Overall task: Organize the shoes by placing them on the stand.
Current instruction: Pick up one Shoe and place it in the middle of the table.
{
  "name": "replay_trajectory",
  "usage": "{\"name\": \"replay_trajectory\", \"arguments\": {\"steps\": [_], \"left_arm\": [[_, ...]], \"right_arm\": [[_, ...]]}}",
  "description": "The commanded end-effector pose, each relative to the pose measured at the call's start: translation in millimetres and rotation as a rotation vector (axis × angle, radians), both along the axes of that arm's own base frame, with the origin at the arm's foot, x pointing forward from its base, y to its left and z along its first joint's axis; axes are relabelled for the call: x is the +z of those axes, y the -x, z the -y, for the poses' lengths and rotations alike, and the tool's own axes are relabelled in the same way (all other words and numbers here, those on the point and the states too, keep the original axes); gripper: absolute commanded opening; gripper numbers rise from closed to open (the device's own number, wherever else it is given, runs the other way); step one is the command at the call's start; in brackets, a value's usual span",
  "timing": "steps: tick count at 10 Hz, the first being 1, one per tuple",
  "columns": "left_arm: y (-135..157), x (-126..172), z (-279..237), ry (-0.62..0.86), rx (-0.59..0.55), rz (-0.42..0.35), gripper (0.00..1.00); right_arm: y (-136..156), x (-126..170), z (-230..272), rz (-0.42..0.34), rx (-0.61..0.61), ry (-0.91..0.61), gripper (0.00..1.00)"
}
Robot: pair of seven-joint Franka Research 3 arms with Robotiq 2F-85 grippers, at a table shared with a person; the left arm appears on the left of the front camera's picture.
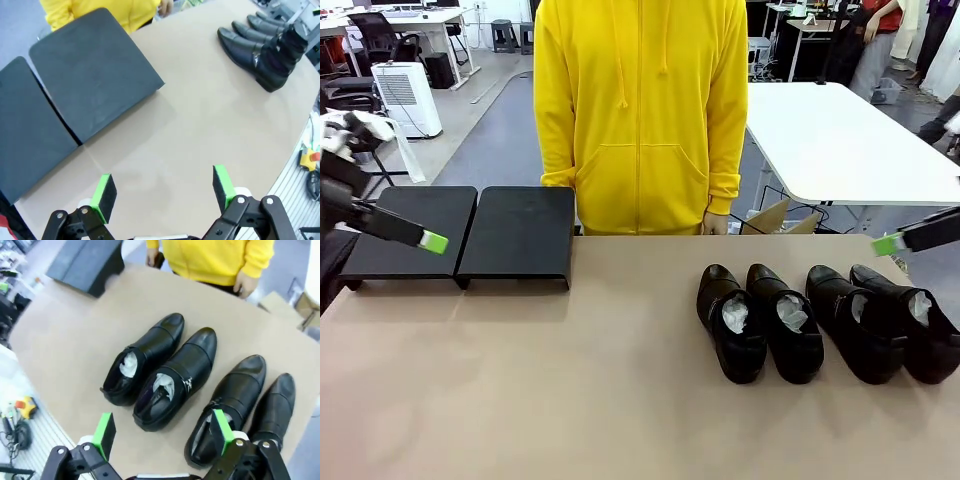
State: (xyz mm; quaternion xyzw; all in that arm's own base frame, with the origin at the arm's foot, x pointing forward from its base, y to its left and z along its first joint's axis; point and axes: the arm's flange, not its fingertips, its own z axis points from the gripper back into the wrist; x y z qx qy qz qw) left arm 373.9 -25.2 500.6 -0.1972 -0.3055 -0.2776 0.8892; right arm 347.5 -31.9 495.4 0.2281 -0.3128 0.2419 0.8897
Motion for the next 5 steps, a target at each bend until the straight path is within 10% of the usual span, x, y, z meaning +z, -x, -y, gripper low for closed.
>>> {"name": "replay_trajectory", "arguments": {"steps": [1,5], "left_arm": [[1.3,11.2,-15.3,0.053,-0.03,0.015,1.0],[9.8,22.0,-33.0,0.115,-0.033,0.027,1.0]], "right_arm": [[30.3,-17.8,27.5,0.021,0.049,-0.152,1.0],[55.7,-19.3,68.2,0.098,0.069,-0.264,1.0]]}}
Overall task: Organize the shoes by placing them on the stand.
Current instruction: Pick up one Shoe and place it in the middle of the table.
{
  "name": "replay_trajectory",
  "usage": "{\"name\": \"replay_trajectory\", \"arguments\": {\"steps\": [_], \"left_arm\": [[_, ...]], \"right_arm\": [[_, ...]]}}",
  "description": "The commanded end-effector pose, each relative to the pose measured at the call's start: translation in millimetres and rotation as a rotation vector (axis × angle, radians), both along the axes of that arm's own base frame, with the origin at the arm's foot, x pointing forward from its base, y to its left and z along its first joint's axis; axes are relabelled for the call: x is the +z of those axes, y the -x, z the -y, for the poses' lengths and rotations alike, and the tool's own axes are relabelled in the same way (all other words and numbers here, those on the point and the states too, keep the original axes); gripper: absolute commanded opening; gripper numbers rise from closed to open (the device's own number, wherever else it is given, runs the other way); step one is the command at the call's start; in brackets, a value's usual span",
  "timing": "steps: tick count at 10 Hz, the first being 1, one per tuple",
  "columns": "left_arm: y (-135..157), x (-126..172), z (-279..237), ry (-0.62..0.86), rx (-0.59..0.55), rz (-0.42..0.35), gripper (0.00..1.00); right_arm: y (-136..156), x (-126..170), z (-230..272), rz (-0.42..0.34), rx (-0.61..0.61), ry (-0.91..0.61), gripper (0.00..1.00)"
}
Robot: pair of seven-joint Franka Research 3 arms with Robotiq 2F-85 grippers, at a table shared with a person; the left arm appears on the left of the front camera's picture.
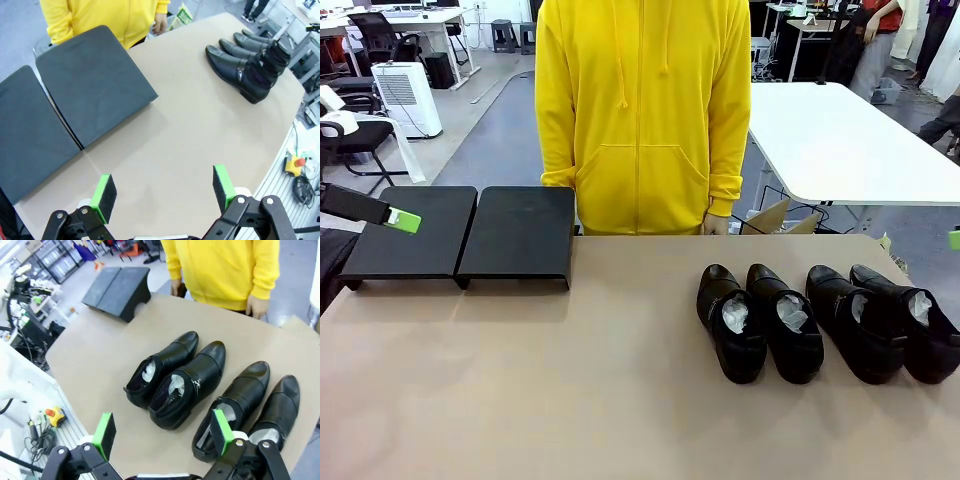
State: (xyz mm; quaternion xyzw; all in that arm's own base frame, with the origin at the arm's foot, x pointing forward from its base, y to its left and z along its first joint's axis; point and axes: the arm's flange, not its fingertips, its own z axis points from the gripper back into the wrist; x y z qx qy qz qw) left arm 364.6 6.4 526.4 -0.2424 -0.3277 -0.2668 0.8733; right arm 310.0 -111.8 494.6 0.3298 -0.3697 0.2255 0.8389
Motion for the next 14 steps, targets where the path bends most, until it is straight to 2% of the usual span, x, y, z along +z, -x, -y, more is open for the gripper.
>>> {"name": "replay_trajectory", "arguments": {"steps": [1,2,3,4,5,6,14], "left_arm": [[2.3,-3.7,-2.5,0.003,-0.016,0.006,1.0],[4.2,-3.9,-7.2,-0.001,0.007,0.007,1.0],[4.6,-5.8,-11.9,-0.023,0.043,0.007,1.0],[-0.4,-10.4,-9.1,0.01,0.057,0.013,1.0],[-13.6,-23.2,7.7,0.133,-0.04,-0.065,1.0],[-0.1,-1.6,-13.8,-0.008,0.048,-0.006,1.0],[-0.1,-1.6,-13.8,-0.008,0.048,-0.006,1.0]], "right_arm": [[17.5,-17.6,-13.4,0.028,0.052,-0.032,1.0],[15.8,-18.2,-15.3,0.026,0.059,-0.034,1.0],[11.6,-19.0,-17.7,0.004,0.011,-0.019,1.0],[6.7,-20.7,-20.9,0.015,-0.003,-0.04,1.0],[3.2,-3.4,-1.4,0.0,0.029,-0.032,1.0],[3.2,-3.4,-1.4,0.0,0.029,-0.032,1.0],[3.2,-3.4,-1.4,0.0,0.029,-0.032,1.0]]}}
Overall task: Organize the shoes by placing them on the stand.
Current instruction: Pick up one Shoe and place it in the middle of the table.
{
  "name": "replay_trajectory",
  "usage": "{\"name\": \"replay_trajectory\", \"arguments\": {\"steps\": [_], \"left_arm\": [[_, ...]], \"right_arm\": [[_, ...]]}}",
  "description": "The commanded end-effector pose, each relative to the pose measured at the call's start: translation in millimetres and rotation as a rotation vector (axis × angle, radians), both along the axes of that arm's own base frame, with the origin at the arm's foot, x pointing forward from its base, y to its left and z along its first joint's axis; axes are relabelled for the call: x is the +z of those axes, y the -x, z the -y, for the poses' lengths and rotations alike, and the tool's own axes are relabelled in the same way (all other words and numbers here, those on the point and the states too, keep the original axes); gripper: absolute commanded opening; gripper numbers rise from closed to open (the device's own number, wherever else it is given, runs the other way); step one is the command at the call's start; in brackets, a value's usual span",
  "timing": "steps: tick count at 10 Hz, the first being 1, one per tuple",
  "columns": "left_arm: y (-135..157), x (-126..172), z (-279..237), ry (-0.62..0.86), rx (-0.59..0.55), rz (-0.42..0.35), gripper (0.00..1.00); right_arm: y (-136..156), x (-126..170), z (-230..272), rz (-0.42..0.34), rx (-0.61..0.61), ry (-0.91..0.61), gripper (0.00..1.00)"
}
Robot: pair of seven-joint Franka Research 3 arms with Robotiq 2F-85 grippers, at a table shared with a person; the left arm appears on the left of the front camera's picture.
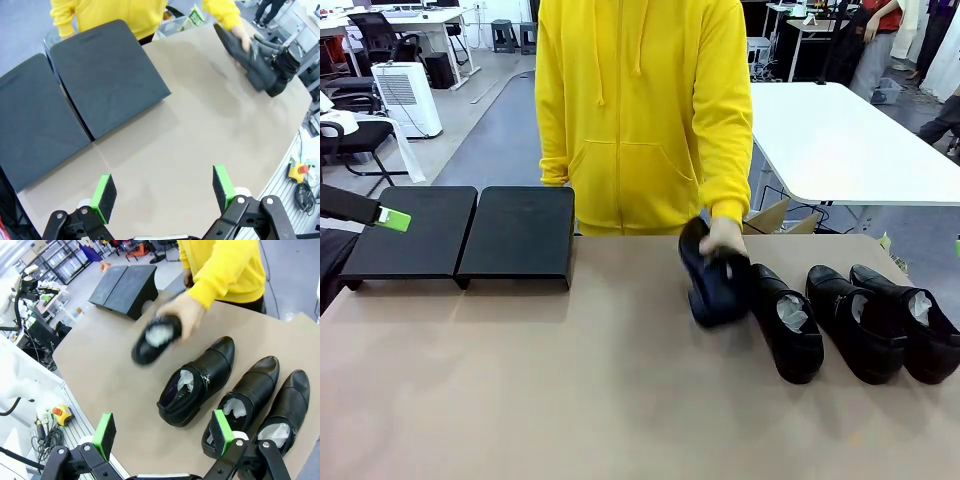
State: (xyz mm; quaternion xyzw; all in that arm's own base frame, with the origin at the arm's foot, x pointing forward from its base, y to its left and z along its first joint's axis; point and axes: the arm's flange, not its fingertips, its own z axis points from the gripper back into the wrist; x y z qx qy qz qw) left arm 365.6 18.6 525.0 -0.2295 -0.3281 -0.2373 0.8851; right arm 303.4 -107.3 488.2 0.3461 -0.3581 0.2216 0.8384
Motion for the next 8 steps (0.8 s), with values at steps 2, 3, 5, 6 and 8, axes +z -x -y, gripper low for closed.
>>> {"name": "replay_trajectory", "arguments": {"steps": [2,3,5,6,8], "left_arm": [[0.9,-0.2,-1.6,0.0,-0.019,0.008,1.0],[0.9,-0.2,-1.6,0.0,-0.019,0.008,1.0],[0.9,-0.2,-1.6,0.0,-0.019,0.008,1.0],[0.9,-0.2,-1.6,0.0,-0.019,0.008,1.0],[0.9,-0.2,-1.6,0.0,-0.019,0.008,1.0]], "right_arm": [[-3.4,3.0,3.1,0.029,0.015,-0.007,1.0],[-3.4,3.0,3.1,0.029,0.015,-0.007,1.0],[-3.4,3.0,3.1,0.029,0.015,-0.007,1.0],[-3.4,3.0,3.1,0.029,0.015,-0.007,1.0],[-3.4,3.0,3.1,0.029,0.015,-0.007,1.0]]}}
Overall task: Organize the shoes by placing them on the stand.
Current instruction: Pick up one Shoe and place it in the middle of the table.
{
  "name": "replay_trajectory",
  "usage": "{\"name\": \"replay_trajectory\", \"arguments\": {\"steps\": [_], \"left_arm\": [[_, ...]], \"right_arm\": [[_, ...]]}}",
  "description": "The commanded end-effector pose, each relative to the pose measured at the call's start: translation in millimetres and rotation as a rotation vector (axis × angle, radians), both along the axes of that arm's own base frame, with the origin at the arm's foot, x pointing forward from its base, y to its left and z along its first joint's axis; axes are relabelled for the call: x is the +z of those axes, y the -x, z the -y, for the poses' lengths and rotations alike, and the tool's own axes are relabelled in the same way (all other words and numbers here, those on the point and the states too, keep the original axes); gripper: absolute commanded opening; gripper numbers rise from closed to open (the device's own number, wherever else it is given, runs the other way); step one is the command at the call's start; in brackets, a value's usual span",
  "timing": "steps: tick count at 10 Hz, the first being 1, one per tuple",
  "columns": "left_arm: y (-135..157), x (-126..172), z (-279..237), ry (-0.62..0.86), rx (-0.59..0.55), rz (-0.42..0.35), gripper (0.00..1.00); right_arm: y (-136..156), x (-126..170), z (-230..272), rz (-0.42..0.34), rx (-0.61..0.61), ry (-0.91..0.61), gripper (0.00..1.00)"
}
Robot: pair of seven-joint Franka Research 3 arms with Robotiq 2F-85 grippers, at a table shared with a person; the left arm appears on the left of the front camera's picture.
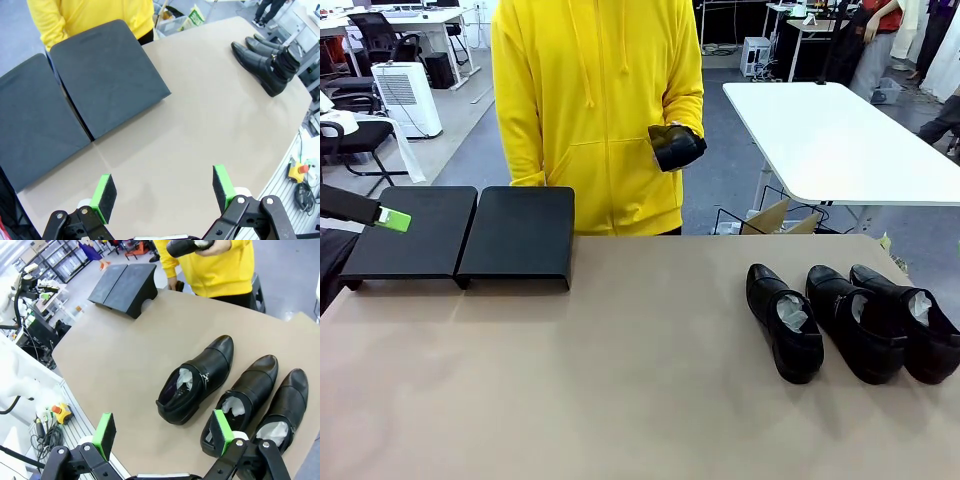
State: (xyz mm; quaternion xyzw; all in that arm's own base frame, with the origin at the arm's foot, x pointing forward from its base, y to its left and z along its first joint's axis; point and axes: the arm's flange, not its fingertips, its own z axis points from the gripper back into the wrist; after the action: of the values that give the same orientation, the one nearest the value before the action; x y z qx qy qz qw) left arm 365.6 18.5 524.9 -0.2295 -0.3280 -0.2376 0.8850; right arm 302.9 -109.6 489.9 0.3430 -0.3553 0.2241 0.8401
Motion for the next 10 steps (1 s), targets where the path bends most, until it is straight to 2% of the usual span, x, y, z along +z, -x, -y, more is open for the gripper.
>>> {"name": "replay_trajectory", "arguments": {"steps": [1,3,4,6,7,10], "left_arm": [[0.9,-0.1,-1.7,0.001,-0.018,0.008,1.0],[0.9,-0.1,-1.7,0.001,-0.018,0.008,1.0],[0.9,-0.1,-1.7,0.001,-0.018,0.008,1.0],[0.9,-0.1,-1.7,0.001,-0.018,0.008,1.0],[0.9,-0.1,-1.7,0.001,-0.018,0.008,1.0],[0.9,-0.1,-1.7,0.001,-0.018,0.008,1.0]], "right_arm": [[-3.9,1.3,0.8,0.032,0.013,-0.016,1.0],[-3.9,1.3,0.8,0.032,0.013,-0.016,1.0],[-0.2,-0.6,0.0,-0.002,0.0,0.001,1.0],[-4.4,15.3,-9.9,-0.098,-0.036,0.139,1.0],[-4.7,21.1,-14.9,-0.194,0.004,0.131,1.0],[-22.3,22.3,-33.9,-0.26,-0.05,0.282,1.0]]}}
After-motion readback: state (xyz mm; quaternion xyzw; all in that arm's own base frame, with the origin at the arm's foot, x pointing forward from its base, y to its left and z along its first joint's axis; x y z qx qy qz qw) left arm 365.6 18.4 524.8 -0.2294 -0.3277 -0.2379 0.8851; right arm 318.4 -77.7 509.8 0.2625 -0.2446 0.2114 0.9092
